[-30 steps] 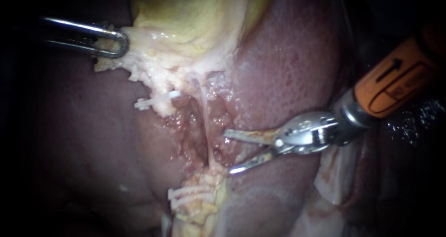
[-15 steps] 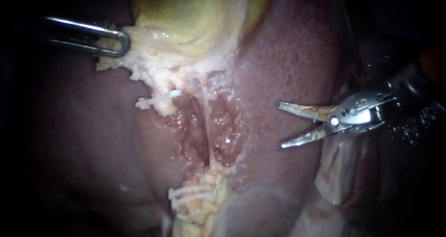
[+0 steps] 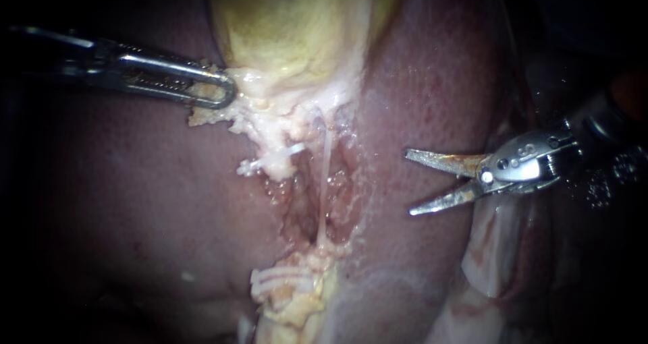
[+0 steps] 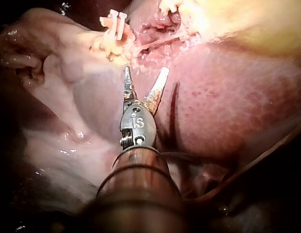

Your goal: Go back from the cut left tube

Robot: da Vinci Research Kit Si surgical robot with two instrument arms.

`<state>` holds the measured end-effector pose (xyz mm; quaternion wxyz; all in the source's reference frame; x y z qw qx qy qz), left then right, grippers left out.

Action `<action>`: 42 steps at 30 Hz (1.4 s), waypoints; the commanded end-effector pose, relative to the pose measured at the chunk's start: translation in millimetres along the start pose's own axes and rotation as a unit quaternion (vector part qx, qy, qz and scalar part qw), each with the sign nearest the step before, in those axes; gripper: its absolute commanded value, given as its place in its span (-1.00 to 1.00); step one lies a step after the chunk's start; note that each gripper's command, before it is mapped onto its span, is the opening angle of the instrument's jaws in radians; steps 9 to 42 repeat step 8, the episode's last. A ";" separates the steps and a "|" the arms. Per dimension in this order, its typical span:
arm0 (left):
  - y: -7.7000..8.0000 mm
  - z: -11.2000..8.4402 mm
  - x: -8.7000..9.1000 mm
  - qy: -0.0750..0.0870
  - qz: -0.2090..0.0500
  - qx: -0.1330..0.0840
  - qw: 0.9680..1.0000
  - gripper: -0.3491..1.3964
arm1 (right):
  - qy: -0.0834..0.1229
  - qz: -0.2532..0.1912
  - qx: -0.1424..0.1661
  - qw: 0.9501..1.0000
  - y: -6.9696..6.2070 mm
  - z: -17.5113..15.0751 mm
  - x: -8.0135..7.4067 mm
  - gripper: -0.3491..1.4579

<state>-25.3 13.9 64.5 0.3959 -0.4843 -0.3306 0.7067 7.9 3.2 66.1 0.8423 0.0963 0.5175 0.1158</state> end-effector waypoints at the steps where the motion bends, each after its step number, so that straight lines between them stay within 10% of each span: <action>1: 0.0 0.0 0.0 -0.001 0.000 0.000 1.000 -1.00 | 0.000 0.000 0.000 1.000 0.0 0.0 0.0 0.97; 42: 0.0 -0.4 0.1 -0.001 0.000 -0.002 1.000 -1.00 | 0.010 -0.001 0.027 1.000 -0.5 0.8 0.0 0.97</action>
